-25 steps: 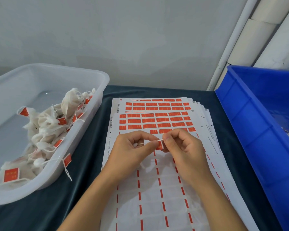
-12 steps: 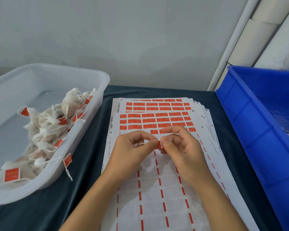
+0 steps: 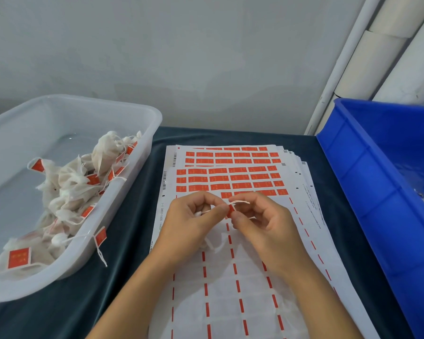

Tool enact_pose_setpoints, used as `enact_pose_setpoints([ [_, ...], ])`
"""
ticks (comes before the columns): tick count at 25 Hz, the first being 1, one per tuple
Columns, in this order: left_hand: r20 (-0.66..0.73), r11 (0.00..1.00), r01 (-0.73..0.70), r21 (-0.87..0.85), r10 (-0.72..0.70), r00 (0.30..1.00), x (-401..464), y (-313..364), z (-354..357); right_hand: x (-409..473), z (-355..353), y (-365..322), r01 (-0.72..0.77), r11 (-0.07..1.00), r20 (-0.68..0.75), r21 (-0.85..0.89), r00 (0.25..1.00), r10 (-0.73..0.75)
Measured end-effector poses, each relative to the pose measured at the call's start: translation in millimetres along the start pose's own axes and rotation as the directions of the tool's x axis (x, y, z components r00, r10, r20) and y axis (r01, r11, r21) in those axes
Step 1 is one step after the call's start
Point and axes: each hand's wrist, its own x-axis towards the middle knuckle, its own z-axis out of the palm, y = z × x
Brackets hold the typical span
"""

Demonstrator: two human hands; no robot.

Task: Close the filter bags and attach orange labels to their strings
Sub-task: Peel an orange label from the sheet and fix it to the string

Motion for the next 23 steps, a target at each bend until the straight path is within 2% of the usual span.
enact_pose_setpoints([
  [9,0.042,0.998,0.023,0.061,-0.025,0.999,-0.3,1.3,2.4,0.5,-1.9,0.3,-0.053,0.998,-0.069,-0.016,0.996,0.052],
  [14,0.031,0.997,-0.002,0.079,-0.001,1.0,-0.7,0.6,2.6,-1.5,-1.0,-0.4,-0.056,0.998,-0.047,0.037,0.997,0.057],
  [23,0.059,0.996,-0.023,0.091,0.018,0.998,-2.5,1.4,1.1,-2.6,2.4,-3.1,-0.016,1.0,-0.023,-0.022,1.0,0.016],
])
